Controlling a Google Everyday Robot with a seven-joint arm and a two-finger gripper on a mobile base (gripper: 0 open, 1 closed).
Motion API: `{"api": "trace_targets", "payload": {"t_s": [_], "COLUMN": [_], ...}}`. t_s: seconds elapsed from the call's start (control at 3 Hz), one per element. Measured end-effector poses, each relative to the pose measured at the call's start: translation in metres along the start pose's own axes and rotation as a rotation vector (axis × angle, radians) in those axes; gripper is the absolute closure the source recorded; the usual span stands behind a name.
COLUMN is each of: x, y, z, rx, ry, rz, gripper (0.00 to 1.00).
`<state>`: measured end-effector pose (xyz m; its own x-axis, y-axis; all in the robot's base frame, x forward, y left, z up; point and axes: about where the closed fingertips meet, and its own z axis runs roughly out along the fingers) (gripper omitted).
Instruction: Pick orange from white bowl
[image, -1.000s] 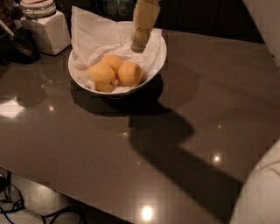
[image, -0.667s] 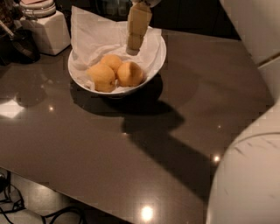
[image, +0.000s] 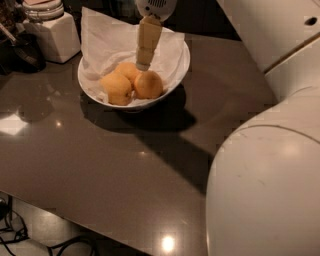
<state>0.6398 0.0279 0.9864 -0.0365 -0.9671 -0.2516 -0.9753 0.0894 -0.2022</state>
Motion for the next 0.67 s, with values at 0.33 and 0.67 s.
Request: {"api": "trace_targets", "payload": {"t_s": [0.33,0.67], "x": [0.0,0.002], "y": [-0.003,-0.004], "z": [0.016,0.028], "rx": [-0.037,-0.066], "ry": [-0.008,-0.011], "rz": [0.035,0.069], "gripper": [0.11,0.15]}}
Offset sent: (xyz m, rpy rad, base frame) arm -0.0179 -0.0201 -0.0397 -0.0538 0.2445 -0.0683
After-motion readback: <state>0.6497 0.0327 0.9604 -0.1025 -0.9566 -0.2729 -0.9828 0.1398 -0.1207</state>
